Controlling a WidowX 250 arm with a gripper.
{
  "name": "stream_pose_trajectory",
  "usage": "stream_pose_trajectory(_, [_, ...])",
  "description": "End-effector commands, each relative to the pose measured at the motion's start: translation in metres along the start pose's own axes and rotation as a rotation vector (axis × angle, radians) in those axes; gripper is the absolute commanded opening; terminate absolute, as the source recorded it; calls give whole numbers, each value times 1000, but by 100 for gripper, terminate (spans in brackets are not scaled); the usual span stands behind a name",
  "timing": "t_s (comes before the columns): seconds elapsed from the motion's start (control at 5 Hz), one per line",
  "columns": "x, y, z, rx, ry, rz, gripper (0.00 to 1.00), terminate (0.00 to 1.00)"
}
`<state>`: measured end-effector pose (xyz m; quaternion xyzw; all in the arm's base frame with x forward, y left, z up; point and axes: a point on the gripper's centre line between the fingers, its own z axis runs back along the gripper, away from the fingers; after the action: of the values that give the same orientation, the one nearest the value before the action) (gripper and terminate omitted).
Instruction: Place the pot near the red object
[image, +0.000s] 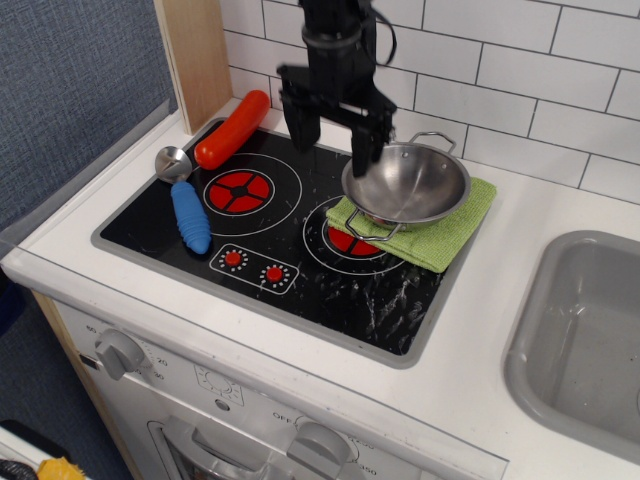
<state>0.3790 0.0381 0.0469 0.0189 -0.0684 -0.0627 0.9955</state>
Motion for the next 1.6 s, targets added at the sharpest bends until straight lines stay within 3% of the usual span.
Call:
stream_pose_trajectory(0.0, [6,2,-4,24,8,17,100,0])
stream_pose_trajectory(0.2, [1,-2,1,16,-9,-6,0,0])
stream_pose_trajectory(0.8, [-6,-6,6,13,-25,-25,0,0])
stream_pose_trajectory(1.2, [4,-7,47,-51,-113,-35,0,0])
stream_pose_trajectory(1.4, [8,6,70,-88,-126,-24,0,0])
